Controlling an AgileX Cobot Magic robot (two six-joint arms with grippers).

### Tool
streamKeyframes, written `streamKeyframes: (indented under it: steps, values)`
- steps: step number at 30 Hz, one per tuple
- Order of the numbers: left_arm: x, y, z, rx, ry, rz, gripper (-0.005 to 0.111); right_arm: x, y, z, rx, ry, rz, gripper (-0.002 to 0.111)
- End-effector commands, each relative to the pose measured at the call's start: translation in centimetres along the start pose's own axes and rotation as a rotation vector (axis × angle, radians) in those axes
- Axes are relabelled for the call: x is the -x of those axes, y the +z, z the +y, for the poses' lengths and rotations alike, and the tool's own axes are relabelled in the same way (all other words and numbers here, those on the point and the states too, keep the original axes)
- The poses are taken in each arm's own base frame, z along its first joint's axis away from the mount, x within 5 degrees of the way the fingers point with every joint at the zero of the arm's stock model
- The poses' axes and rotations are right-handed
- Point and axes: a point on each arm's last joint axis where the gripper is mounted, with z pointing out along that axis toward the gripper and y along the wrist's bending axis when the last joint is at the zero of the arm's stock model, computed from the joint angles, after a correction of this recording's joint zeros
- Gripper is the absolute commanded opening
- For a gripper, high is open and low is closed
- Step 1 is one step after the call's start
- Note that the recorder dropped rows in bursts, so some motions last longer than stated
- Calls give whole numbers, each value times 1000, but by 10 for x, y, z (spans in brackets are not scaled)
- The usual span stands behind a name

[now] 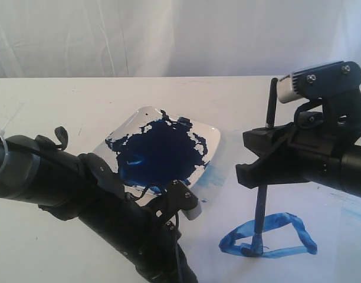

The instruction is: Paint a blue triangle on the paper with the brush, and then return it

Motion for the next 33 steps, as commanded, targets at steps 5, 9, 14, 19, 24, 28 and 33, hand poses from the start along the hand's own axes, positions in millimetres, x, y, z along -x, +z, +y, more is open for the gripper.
streamKeyframes:
  steps: [5,9,14,19,24,28,33]
  values:
    - [-3,2,-1,-13,-7,12,0,-2,-1,-6,-19,-2,10,0]
    - [-3,2,-1,-13,-7,12,0,-1,-8,-15,-39,13,14,0]
    - [-3,2,-1,-13,-7,12,0,1,-19,-22,-51,-2,13,0]
    - [-3,2,-1,-13,-7,12,0,-1,-22,-28,-74,-20,30,0]
    - [-3,2,-2,-15,-7,12,0,5,-33,-33,-113,-23,-23,0]
    - [-3,2,-2,-15,-7,12,0,9,-42,-35,-134,-20,-66,0]
    - [-3,2,-2,-15,-7,12,0,9,-45,-34,-127,42,-78,0]
